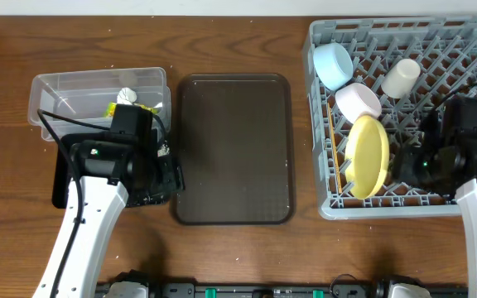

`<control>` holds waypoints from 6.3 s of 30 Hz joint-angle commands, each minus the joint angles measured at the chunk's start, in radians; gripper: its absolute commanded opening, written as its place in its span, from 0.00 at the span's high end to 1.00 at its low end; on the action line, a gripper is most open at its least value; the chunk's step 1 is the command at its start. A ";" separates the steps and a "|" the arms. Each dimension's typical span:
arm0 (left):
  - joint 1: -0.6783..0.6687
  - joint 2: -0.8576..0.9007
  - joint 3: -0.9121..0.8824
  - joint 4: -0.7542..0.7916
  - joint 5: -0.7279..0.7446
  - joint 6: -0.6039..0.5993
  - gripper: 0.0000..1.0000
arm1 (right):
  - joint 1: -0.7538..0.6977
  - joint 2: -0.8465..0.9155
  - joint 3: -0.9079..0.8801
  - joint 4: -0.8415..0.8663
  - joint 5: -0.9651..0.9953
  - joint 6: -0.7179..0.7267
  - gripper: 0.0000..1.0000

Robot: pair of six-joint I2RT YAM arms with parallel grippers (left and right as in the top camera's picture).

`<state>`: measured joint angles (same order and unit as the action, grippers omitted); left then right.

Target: Sort waste into correct bins and load items into the dishwasher rack

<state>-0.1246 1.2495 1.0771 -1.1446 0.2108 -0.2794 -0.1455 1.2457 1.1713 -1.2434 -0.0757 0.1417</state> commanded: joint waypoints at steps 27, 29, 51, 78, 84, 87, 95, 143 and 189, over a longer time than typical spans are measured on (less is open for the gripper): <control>-0.001 -0.653 -0.308 0.141 -0.175 -0.045 0.20 | -0.050 -0.494 -0.341 0.153 -0.179 -0.037 0.01; -0.001 -0.708 -0.344 0.165 -0.175 -0.048 0.15 | -0.050 -0.546 -0.414 0.213 -0.173 0.000 0.01; -0.001 -0.727 -0.393 0.200 -0.178 -0.047 0.02 | -0.050 -0.631 -0.512 0.322 -0.119 0.116 0.01; -0.001 -0.727 -0.393 0.200 -0.178 -0.047 0.02 | 0.010 -0.869 -0.692 0.804 -0.164 -0.114 0.01; -0.001 -0.727 -0.393 0.200 -0.178 -0.047 0.02 | 0.039 -1.036 -0.926 0.998 -0.166 -0.043 0.01; -0.001 -0.727 -0.393 0.200 -0.178 -0.047 0.02 | 0.039 -1.104 -1.014 1.058 -0.177 -0.023 0.01; -0.001 -0.727 -0.393 0.200 -0.178 -0.047 0.02 | 0.042 -1.239 -1.167 1.196 -0.184 -0.118 0.01; -0.001 -0.727 -0.393 0.200 -0.178 -0.047 0.02 | 0.159 -1.241 -1.166 1.170 0.079 -0.105 0.01; 0.066 -1.184 -0.873 0.842 -0.177 0.127 0.02 | 0.159 -1.241 -1.166 1.170 0.079 -0.105 0.01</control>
<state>-0.0715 0.1246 0.2680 -0.3660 0.0448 -0.1764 0.0025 0.0120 0.0097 -0.0727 -0.0059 0.0330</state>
